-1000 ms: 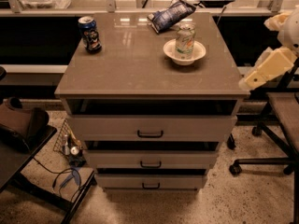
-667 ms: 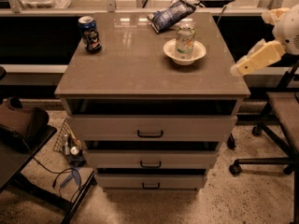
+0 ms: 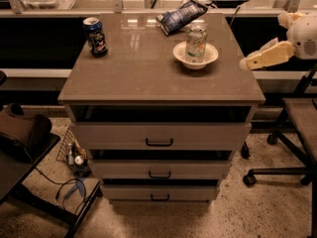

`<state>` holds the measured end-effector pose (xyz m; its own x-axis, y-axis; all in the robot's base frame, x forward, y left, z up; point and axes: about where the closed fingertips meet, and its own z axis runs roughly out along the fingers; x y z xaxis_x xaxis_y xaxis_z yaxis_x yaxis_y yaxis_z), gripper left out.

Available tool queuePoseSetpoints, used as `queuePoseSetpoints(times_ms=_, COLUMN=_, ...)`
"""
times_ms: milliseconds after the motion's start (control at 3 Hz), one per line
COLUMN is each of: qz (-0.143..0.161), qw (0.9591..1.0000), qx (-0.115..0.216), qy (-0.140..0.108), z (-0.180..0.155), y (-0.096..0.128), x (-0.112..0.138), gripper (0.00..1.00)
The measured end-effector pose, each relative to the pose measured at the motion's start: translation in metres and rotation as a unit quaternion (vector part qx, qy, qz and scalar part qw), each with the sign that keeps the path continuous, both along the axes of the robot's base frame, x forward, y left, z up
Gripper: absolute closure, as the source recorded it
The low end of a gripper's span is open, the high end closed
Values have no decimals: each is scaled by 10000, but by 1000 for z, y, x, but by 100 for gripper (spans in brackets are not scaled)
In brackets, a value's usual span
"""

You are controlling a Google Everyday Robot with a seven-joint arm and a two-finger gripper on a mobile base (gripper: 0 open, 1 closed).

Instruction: Pick 7up can from paper bowl and place on counter

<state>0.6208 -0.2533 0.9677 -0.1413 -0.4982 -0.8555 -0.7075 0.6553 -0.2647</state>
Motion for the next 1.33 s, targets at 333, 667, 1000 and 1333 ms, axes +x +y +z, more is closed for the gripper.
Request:
queuePoseSetpoints(times_ms=333, qz=-12, qw=10000, qx=57, qy=-3, z=-1, y=0, x=2, gripper=0)
queuePoseSetpoints(times_ms=667, qz=-28, qw=9994, qx=315, qy=-113, z=-3, y=7, x=5, gripper=0)
queuePoseSetpoints(times_ms=1000, qz=169, qw=9962, qx=829, qy=-201, z=-17, y=22, x=42, gripper=0)
queuePoseSetpoints(times_ms=1333, qz=233, qw=9917, qx=1250, qy=-204, z=-49, y=37, x=106, gripper=0)
